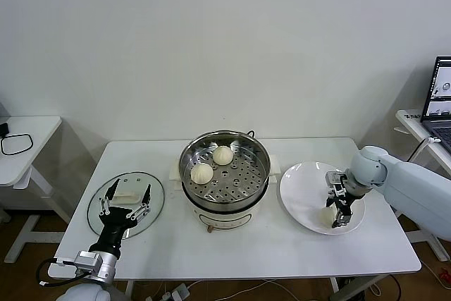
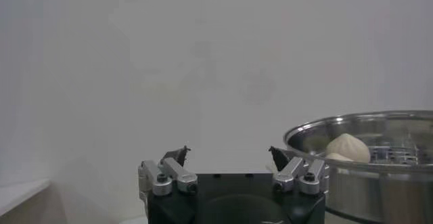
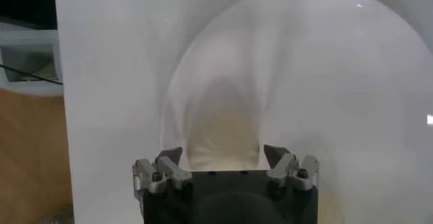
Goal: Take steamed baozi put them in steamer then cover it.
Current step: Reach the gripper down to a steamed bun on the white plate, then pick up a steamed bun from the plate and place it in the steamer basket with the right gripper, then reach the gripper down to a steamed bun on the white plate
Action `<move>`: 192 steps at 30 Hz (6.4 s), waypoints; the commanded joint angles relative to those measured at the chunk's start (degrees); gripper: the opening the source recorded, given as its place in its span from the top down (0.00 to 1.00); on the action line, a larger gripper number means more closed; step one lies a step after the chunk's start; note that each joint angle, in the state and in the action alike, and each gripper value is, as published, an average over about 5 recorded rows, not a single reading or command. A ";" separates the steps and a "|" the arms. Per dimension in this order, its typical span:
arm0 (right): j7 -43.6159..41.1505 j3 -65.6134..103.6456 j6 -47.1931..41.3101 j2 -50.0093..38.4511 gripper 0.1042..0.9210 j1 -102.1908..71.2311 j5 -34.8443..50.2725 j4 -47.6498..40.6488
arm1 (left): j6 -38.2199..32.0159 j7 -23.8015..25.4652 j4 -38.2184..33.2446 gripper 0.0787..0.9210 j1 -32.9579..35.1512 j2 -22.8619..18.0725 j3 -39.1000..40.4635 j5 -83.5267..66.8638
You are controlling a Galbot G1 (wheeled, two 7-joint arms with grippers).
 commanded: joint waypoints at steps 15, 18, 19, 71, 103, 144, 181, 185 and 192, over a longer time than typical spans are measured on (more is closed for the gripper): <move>-1.35 -10.12 -0.52 -1.28 0.34 23.94 12.17 4.87 | 0.20 -0.25 -0.77 0.12 0.05 0.13 0.78 0.23; -1.72 -14.74 -0.47 0.76 0.34 32.56 14.44 6.51 | 0.20 -0.29 -0.95 0.12 0.02 0.18 1.08 0.29; -1.85 -16.05 -0.48 1.66 0.34 35.21 15.13 7.04 | 0.19 -0.30 -1.01 0.12 0.01 0.20 1.13 0.31; 11.46 -36.46 57.19 35.40 0.33 42.36 -4.16 7.88 | -0.07 1.12 3.57 0.12 -1.81 1.04 -1.74 -0.10; 9.03 -33.28 51.66 34.34 0.14 39.66 -3.12 7.98 | -0.34 1.34 3.67 0.12 -1.67 0.83 -1.91 0.08; 0.61 -5.99 11.30 0.03 0.12 9.91 -2.66 -13.58 | -0.16 0.79 1.90 0.12 -0.83 0.77 0.60 1.13; 2.89 -1.87 13.76 7.34 0.12 4.41 -7.69 -20.37 | -0.34 0.73 2.38 0.12 -1.25 0.66 1.09 1.58; 3.18 -1.84 13.73 7.68 0.12 4.34 -7.86 -20.75 | -0.35 0.76 2.40 0.12 -1.29 0.70 1.12 1.58; 3.34 -1.61 13.82 8.26 0.19 3.97 -8.32 -21.53 | -0.40 0.81 2.52 0.12 -1.35 0.77 0.85 1.58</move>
